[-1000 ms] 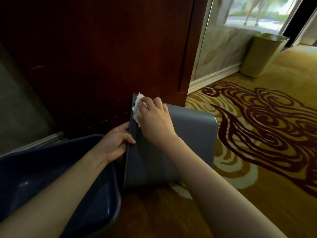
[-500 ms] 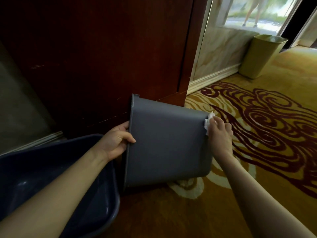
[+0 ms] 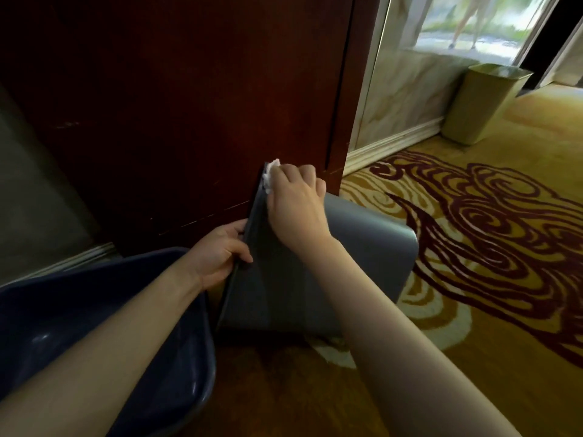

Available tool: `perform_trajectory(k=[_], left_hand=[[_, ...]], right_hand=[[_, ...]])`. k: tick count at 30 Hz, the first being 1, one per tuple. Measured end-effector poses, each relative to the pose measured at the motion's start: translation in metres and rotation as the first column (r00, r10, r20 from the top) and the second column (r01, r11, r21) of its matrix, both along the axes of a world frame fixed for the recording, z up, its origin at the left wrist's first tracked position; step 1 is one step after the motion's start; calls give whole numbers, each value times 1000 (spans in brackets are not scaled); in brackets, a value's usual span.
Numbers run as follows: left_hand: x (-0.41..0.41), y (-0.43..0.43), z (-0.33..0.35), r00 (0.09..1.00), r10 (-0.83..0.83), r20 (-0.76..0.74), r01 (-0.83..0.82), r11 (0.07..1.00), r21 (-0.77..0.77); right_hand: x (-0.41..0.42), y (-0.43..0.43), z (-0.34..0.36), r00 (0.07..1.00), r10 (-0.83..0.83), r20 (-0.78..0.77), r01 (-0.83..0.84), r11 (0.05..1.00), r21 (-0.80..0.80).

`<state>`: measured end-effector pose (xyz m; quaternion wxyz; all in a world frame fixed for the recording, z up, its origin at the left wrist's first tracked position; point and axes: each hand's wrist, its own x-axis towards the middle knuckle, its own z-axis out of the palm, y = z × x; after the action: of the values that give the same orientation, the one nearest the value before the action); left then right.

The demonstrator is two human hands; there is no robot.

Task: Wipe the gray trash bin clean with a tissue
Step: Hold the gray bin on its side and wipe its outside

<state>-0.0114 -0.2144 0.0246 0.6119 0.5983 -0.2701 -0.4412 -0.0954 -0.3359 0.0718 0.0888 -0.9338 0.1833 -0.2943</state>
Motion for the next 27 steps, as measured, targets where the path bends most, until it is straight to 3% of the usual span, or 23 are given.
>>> perform_trajectory(k=[5,10,18,24,27], left_hand=[[7,8,-8,999,-18,-32,19,1000,4],[17,10,-21,997,-12,-82,12,1000,2],[23,18,-30,993,12,-116,-13,1000,-7],[32,12,-5,990,-2,-142,-6,999,-53],[41,0,18,999,28,-44,-26,999,40]], right_hand=[[-2,-2,-3,999,10,-43,-11,999,-32],[-28,-33,-24,960,-247,-131,254,967,36],[-84,-98,-57,819,-517,-251,555,825,110],[-88,-95,-64,864,-479,-153,500,852,156],[-93,-88,-70,903,-419,-93,429,886,174]])
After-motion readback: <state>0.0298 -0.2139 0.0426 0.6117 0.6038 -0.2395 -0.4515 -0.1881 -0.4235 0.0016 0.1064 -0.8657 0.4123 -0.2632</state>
